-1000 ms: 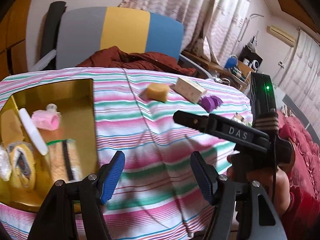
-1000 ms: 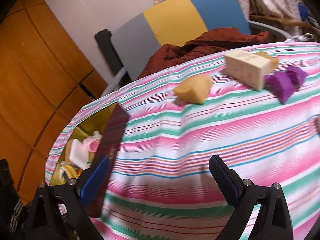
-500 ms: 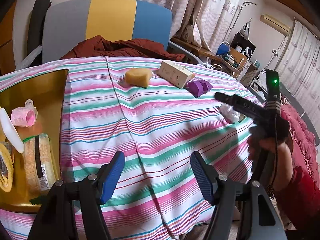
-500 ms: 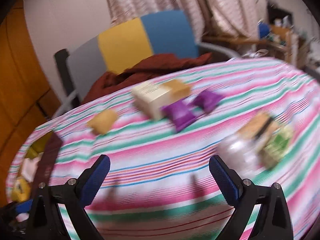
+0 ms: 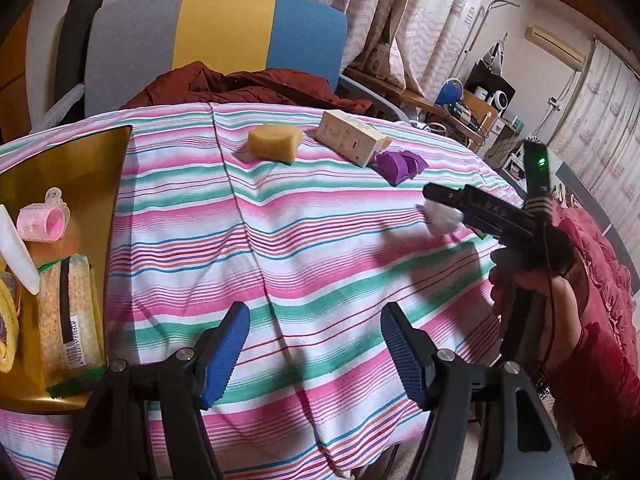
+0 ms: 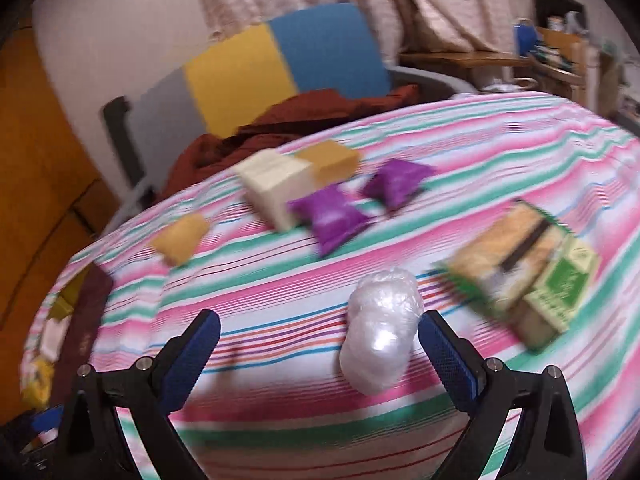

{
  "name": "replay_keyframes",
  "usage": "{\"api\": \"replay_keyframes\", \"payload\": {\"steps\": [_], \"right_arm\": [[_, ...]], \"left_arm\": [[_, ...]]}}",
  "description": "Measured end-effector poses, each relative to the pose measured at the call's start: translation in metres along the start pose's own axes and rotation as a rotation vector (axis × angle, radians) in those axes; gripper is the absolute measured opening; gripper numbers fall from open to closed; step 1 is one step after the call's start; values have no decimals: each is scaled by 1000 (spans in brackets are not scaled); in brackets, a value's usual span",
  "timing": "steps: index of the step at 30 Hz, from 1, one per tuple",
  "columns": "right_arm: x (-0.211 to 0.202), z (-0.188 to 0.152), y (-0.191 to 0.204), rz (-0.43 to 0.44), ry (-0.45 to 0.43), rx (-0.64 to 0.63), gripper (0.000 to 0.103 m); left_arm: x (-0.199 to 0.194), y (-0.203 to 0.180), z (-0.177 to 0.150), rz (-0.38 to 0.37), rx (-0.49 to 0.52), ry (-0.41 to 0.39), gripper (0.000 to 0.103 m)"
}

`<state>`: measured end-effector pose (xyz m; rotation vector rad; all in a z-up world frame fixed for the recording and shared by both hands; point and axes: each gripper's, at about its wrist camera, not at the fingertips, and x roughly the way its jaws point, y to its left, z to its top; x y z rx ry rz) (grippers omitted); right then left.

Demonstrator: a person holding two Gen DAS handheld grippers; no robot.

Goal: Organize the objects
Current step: 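Move both tools toward the green printed box and plastic-wrapped ball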

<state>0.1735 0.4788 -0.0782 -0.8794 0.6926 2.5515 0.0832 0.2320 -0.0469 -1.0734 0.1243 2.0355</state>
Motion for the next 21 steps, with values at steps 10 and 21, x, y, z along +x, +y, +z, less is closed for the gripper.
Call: {"api": "replay_keyframes", "payload": {"steps": [10, 21], "right_arm": [[-50, 17, -61, -337, -200, 176, 100], [-28, 14, -118, -347, -89, 366, 71]], "left_arm": [[2, 1, -1, -10, -19, 4, 69], [6, -11, -3, -15, 19, 24, 69]]}}
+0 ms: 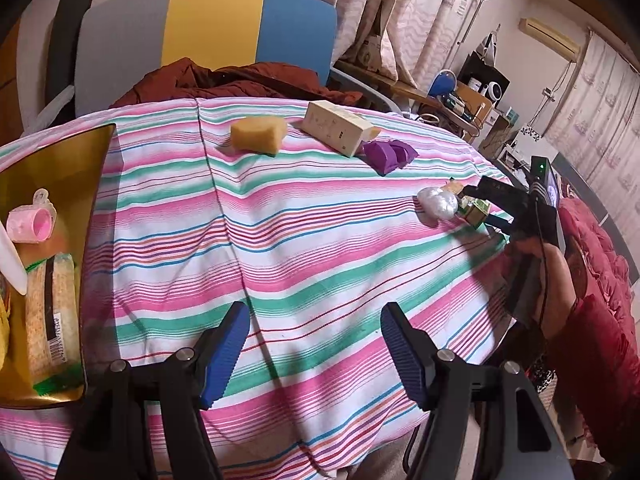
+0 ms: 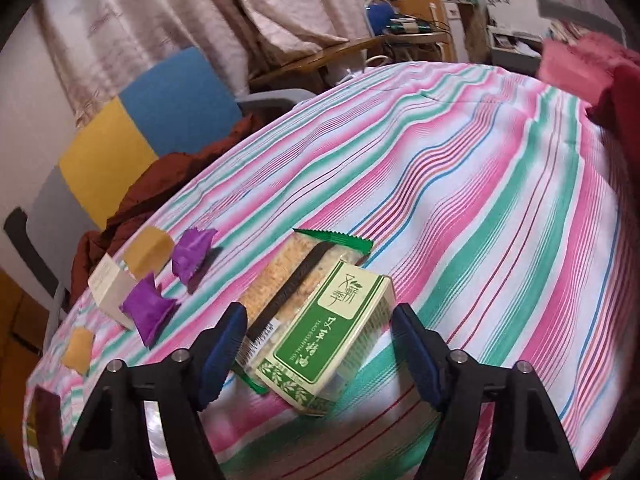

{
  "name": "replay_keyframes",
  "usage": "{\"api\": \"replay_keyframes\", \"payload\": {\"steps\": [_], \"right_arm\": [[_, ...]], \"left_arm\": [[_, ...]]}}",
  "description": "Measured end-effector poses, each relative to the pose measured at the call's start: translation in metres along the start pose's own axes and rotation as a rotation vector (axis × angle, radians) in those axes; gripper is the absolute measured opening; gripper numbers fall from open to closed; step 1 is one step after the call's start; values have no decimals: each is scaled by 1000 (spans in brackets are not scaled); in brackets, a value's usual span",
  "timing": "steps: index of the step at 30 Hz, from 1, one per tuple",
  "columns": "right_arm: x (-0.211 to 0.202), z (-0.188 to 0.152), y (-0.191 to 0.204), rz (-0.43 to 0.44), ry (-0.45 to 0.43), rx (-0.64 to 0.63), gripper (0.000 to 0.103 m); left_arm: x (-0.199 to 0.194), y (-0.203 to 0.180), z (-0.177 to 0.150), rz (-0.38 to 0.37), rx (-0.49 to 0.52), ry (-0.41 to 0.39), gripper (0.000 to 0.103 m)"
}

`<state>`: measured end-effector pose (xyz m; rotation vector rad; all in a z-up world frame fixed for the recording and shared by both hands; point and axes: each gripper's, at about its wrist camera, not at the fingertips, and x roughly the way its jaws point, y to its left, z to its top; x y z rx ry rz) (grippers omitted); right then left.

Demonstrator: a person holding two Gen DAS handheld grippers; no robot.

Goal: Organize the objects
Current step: 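Move both tools toward the green printed box and plastic-wrapped ball, then grasp the green printed box with the right tool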

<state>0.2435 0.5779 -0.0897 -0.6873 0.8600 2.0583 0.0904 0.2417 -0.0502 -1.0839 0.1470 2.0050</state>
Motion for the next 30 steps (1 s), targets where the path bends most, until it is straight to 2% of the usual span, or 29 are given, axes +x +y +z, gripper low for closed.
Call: {"api": "replay_keyframes", "payload": {"steps": [3, 11, 16, 18, 21, 25, 30], "right_arm": [[-6, -2, -9, 9, 3, -26, 62], [-14, -2, -24, -31, 5, -66, 62], [-2, 4, -15, -89, 17, -168, 59], [-4, 4, -20, -101, 1, -157, 45], [-4, 8, -32, -104, -41, -104, 31], [-3, 5, -33, -103, -65, -118, 31], [1, 4, -30, -86, -70, -136, 31]], "left_arm": [[2, -2, 3, -3, 4, 4, 69], [10, -14, 14, -20, 34, 7, 69], [18, -32, 24, -51, 86, 12, 69], [23, -39, 28, -65, 96, 18, 69], [33, -48, 33, -93, 91, 32, 69], [53, -62, 46, -129, 82, 67, 69], [83, -82, 70, -132, 52, 94, 69]]}}
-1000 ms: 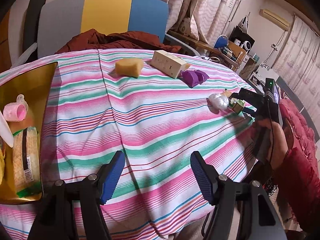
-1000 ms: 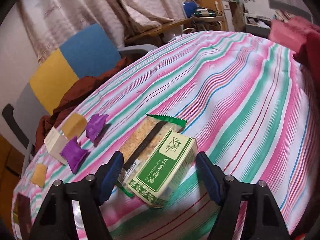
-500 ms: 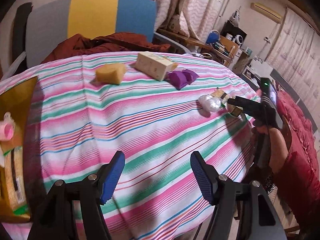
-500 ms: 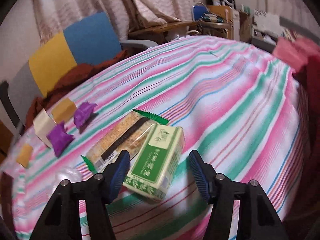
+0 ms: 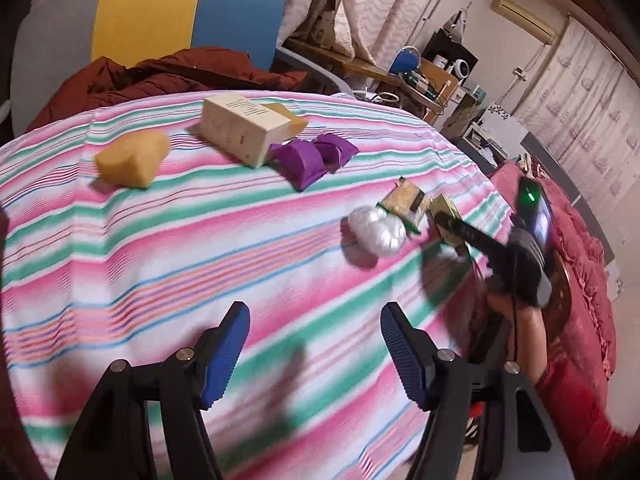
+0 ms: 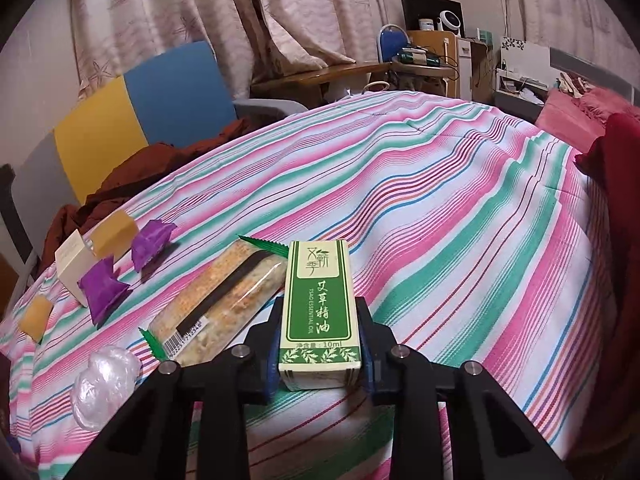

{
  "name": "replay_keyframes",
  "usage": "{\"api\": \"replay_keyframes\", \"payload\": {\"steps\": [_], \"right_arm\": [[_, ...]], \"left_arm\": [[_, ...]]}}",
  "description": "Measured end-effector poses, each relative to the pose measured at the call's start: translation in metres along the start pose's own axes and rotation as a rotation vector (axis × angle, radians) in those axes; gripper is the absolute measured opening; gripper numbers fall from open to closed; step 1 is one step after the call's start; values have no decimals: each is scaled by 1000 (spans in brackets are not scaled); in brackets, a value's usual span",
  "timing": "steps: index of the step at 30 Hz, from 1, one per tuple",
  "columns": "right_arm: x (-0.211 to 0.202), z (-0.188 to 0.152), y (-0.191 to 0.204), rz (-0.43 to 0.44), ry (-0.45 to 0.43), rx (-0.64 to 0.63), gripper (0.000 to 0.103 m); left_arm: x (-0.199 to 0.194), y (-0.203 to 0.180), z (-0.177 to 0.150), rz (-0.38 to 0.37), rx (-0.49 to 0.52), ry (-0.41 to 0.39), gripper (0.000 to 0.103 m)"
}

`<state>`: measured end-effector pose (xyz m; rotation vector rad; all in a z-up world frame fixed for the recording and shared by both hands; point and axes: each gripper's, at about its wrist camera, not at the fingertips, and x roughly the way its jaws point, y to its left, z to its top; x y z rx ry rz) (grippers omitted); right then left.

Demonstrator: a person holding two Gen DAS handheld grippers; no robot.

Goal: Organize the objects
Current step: 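Grasp the green printed box with the right tool, then grasp the plastic-wrapped white ball with the left tool while the right tool holds the box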

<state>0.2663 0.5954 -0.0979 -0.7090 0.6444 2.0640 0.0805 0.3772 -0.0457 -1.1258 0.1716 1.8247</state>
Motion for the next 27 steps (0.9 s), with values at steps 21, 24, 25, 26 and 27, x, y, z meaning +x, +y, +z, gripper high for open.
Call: {"api": "replay_keyframes", "payload": {"steps": [21, 24, 25, 26, 27], "right_arm": [[4, -5, 5, -21, -27, -18, 32], [4, -5, 5, -20, -27, -18, 32], [4, -5, 5, -21, -27, -19, 32], [4, -5, 5, -22, -27, -20, 32], [4, -5, 5, -23, -28, -21, 32]], "left_arm": [[108, -60, 54, 42, 218, 36, 58], [109, -54, 47, 113, 259, 7, 50], [109, -48, 44, 117, 255, 7, 45], [106, -43, 44, 100, 237, -4, 44], [104, -38, 45, 83, 214, -13, 41]]}}
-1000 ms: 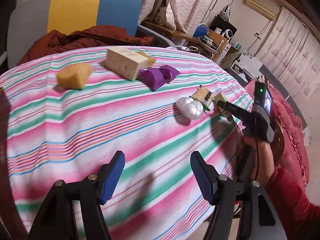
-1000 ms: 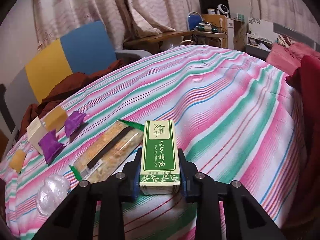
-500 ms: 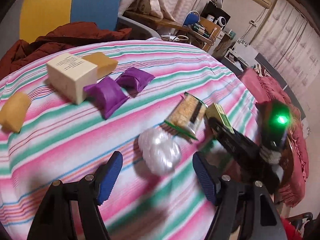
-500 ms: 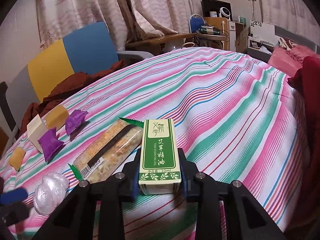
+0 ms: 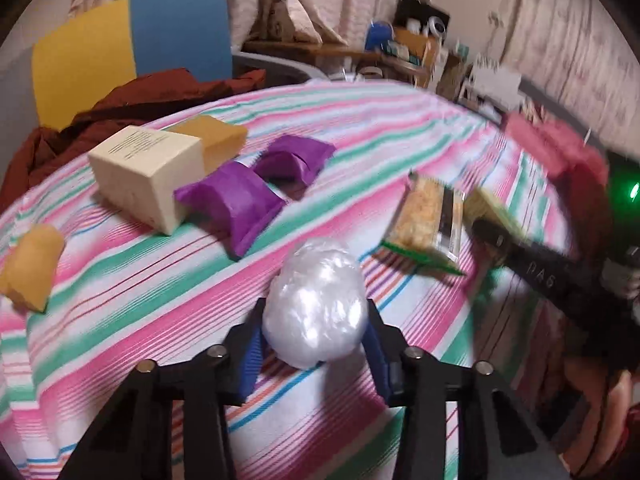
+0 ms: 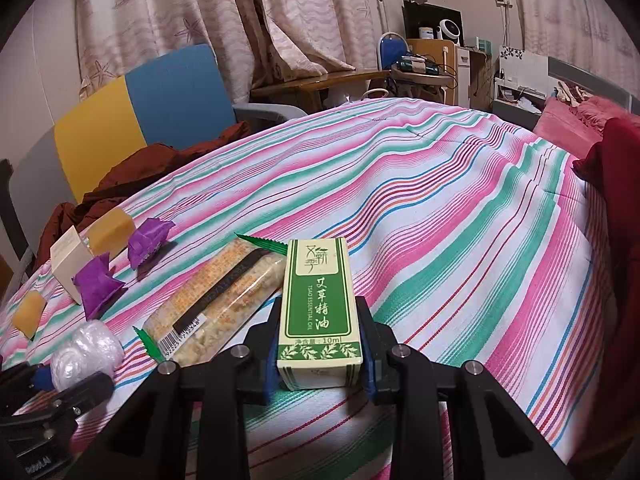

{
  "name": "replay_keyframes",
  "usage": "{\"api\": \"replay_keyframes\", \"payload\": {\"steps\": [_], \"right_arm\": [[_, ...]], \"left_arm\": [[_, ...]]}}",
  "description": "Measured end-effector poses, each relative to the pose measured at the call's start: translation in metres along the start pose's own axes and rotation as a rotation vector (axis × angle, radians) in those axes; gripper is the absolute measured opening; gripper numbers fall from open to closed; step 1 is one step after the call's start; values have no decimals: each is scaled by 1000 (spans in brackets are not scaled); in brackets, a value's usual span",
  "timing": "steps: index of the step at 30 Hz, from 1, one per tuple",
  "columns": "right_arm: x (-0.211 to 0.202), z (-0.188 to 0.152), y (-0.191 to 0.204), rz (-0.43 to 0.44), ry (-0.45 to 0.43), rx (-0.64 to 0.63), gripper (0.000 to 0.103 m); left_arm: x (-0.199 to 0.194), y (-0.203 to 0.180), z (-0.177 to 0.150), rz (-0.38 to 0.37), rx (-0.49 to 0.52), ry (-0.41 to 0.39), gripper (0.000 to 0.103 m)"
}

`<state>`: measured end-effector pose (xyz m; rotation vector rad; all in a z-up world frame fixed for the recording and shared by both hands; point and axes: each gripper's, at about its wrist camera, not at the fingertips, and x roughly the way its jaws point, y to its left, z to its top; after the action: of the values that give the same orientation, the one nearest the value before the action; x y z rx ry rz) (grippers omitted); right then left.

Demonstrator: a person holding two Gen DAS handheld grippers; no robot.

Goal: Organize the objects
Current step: 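Grasp the plastic-wrapped white ball with the left tool while the right tool holds the box, then carry the white ball and green box over the gold tin with both tools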

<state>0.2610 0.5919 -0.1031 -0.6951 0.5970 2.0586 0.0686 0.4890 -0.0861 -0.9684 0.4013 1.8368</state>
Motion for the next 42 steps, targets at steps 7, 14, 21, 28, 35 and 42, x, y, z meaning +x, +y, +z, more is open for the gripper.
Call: {"api": "replay_keyframes", "payload": {"steps": [7, 14, 21, 28, 35, 42], "right_arm": [[0, 0, 0, -3, 0, -3, 32], [0, 0, 0, -4, -1, -4, 32], [-14, -2, 8, -49, -64, -49, 31], [-28, -3, 21, -27, -137, -117, 31], [-44, -11, 31, 37, -152, -164, 31], [-64, -31, 50, 180, -82, -141, 31]], "left_arm": [[-4, 12, -5, -49, -42, -15, 37], [-15, 19, -14, -21, -83, -58, 34], [-37, 45, -35, 3, -207, -113, 34], [-55, 58, -60, -2, -262, -155, 34], [-70, 55, -79, 3, -221, -168, 34], [-85, 40, -97, 51, -113, -190, 34]]}}
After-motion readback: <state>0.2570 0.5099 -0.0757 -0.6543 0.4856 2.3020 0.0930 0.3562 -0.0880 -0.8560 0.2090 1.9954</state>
